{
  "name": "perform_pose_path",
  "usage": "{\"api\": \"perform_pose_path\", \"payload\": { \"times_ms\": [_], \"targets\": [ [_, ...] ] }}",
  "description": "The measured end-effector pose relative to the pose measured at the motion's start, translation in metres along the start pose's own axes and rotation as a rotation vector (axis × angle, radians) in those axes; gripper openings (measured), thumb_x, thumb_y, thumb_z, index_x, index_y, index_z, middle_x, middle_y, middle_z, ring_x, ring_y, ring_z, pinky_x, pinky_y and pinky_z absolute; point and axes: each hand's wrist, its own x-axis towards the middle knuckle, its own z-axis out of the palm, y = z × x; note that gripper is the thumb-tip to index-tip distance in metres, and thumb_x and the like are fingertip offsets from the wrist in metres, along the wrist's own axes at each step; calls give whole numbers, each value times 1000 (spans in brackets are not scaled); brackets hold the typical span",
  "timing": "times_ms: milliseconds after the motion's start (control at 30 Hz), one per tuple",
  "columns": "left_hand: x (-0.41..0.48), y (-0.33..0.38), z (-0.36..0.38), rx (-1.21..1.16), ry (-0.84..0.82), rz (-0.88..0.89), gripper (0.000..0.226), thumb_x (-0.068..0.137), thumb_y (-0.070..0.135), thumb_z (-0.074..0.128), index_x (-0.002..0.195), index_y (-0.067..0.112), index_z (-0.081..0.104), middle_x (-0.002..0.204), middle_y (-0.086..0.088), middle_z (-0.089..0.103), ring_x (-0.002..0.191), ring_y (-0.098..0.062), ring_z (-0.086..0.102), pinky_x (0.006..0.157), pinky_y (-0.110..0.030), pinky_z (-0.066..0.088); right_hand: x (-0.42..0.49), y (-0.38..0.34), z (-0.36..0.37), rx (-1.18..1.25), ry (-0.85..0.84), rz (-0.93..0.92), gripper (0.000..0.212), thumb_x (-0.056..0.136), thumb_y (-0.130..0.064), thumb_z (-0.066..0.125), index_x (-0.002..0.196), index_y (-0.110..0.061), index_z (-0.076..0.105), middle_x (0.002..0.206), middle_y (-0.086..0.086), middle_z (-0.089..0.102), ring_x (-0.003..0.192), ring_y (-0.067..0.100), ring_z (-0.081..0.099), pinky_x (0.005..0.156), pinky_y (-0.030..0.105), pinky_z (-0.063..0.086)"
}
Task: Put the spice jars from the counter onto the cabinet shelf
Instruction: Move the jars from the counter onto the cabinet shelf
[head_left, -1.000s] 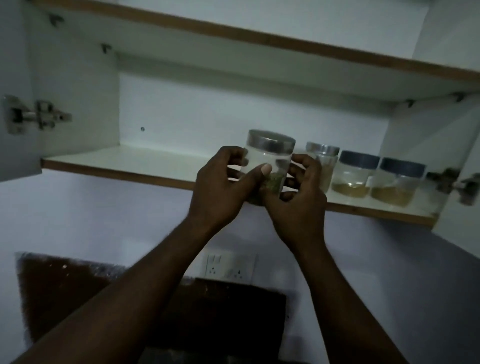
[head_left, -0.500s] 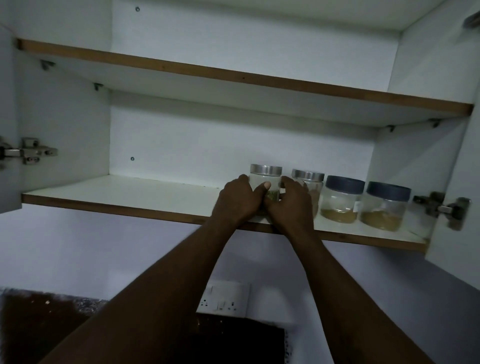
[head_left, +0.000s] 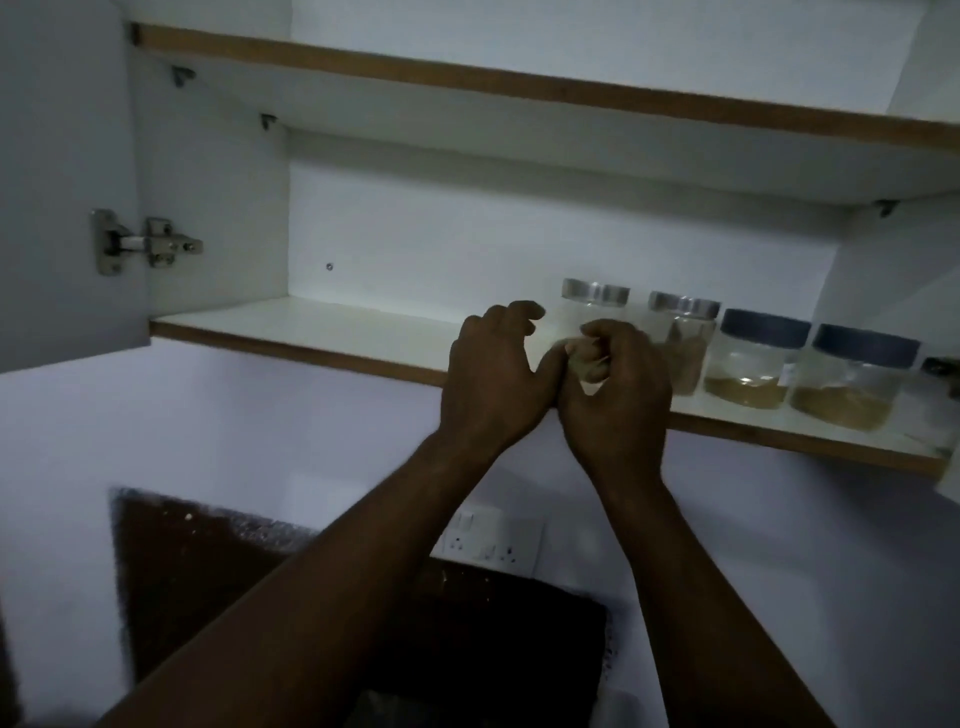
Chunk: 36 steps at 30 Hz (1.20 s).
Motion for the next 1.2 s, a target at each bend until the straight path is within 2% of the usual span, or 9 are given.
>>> {"api": "perform_pose_path", "payload": {
  "times_ms": [67,133,233,367,600,767,867,1000,1200],
  "targets": [
    [-29,-9,-21,-27,-17,28,34,93,39,65,124,26,63,108,10,66,104,-13,57,87,-35,51,-30,-18,7,125,-123,30,17,87,-16,67,102,-24,66,87,-13,66,75,5,63,65,22,51],
    [-68,-30,-42,-16,-74,-5,25,91,38,64,114,27,66,103,12,65,100,-11,56,85,-31,48,-69,-32,20,176,-274,80,15,87,-22,71,101,-25,68,90,-15,71,74,2,64,66,18,50],
    [-138,-74,-75,40,-184,-173,22,89,36,60,106,24,68,101,7,68,97,-16,59,83,-36,49,-141,-50,48,179,-527,149,21,84,-15,67,101,-27,69,95,-12,74,81,8,67,71,26,53],
    [-232,-128,-123,159,-306,-400,18,86,32,63,97,18,69,91,0,69,88,-23,64,75,-38,50,-242,-77,82,194,-855,195,17,83,-28,67,100,-29,64,95,-8,72,82,10,64,65,26,44],
    [-390,-177,-208,348,-450,-754,26,86,39,60,101,22,72,99,2,70,94,-19,62,80,-31,42,-413,-135,115,169,-1370,183,25,88,-33,61,114,-31,61,112,-3,70,103,22,67,85,34,51],
    [-453,-199,-238,437,-553,-852,25,90,29,65,110,16,72,109,-8,69,101,-30,60,87,-37,42,-475,-164,117,213,-1536,203,37,85,-29,61,122,-31,58,115,1,72,103,27,68,74,30,45],
    [-479,-211,-248,478,-644,-901,37,89,40,62,121,23,67,120,-4,66,109,-28,57,95,-39,43,-497,-175,115,171,-1597,223,43,82,-30,66,124,-25,61,117,6,72,106,32,68,79,34,52],
    [-512,-226,-262,494,-733,-967,62,83,55,65,138,28,56,138,-1,56,126,-26,49,106,-39,39,-519,-181,113,115,-1643,295,49,78,-35,76,121,-20,58,123,7,67,110,32,64,77,31,43],
    [-547,-248,-266,365,-880,-1147,98,84,48,76,162,20,24,162,-12,34,143,-33,39,115,-40,32,-541,-187,115,73,-1794,434,94,73,-35,88,151,-21,37,150,6,50,133,28,53,104,38,47]
  ]
}}
